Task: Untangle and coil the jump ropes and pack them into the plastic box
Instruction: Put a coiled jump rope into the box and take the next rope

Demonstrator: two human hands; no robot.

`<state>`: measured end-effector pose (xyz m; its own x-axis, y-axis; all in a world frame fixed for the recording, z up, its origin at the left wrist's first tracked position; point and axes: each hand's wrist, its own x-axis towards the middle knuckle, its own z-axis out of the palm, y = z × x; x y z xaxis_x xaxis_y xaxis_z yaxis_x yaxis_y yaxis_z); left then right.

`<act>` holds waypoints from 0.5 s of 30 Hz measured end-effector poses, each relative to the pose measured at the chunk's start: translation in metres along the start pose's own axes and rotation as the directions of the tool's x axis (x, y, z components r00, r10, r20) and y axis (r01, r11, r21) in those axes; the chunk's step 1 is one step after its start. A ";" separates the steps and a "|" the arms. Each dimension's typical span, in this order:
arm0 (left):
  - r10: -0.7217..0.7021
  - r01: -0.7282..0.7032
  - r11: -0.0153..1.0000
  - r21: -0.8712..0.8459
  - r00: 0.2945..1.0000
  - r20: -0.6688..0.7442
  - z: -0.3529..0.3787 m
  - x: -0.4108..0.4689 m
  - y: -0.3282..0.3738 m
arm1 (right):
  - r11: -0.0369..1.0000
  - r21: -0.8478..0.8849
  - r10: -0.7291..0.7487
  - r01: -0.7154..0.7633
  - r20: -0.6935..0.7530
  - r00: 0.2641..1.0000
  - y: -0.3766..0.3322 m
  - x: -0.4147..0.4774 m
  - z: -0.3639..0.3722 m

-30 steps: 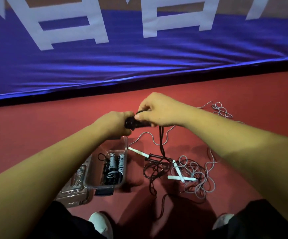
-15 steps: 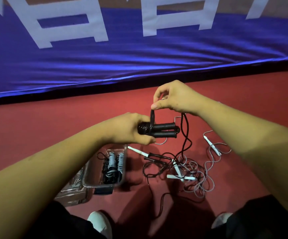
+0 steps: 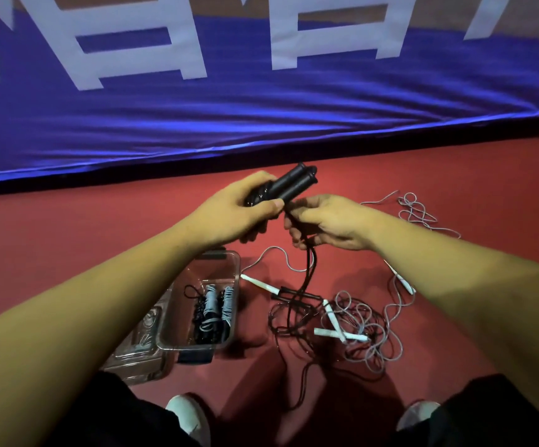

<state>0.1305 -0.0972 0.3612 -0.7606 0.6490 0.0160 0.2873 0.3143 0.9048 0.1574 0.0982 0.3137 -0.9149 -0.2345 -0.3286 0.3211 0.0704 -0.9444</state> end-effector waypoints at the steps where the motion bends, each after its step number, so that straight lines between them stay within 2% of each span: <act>1: -0.013 0.014 1.000 0.021 1.000 -0.028 -0.003 0.002 -0.001 | 0.998 -0.062 0.002 -0.001 0.022 1.000 -0.001 -0.003 0.001; 3: -0.049 0.056 0.997 0.062 0.993 -0.104 -0.011 0.007 -0.004 | 0.978 -0.209 -0.002 0.013 0.054 0.999 -0.002 -0.007 0.005; 6: -0.077 0.102 0.986 0.131 0.980 -0.182 -0.027 0.013 -0.014 | 0.934 -0.354 -0.051 0.052 0.014 0.999 -0.007 -0.011 0.017; 9: -0.045 0.121 0.912 0.391 0.979 -0.198 -0.038 0.013 -0.024 | 0.915 -0.401 -0.064 0.045 -0.034 0.997 -0.017 -0.012 0.030; 10: -0.029 0.122 0.873 0.473 0.980 -0.198 -0.037 0.013 -0.026 | 0.878 -0.477 -0.081 0.050 -0.046 0.996 -0.020 -0.013 0.033; 12: -0.014 0.129 0.812 0.569 0.979 -0.203 -0.033 0.014 -0.031 | 0.728 -0.682 -0.128 0.069 -0.036 0.991 -0.025 -0.015 0.039; 15: -0.070 0.218 0.691 0.690 0.969 -0.237 -0.028 0.016 -0.036 | 0.604 -0.792 -0.124 0.082 0.008 0.992 -0.030 -0.017 0.044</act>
<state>0.0917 -0.1171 0.3410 -0.8951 0.4427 0.0533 0.4337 0.8365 0.3349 0.1744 0.0575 0.3484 -0.9456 -0.2491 -0.2092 -0.0745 0.7917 -0.6063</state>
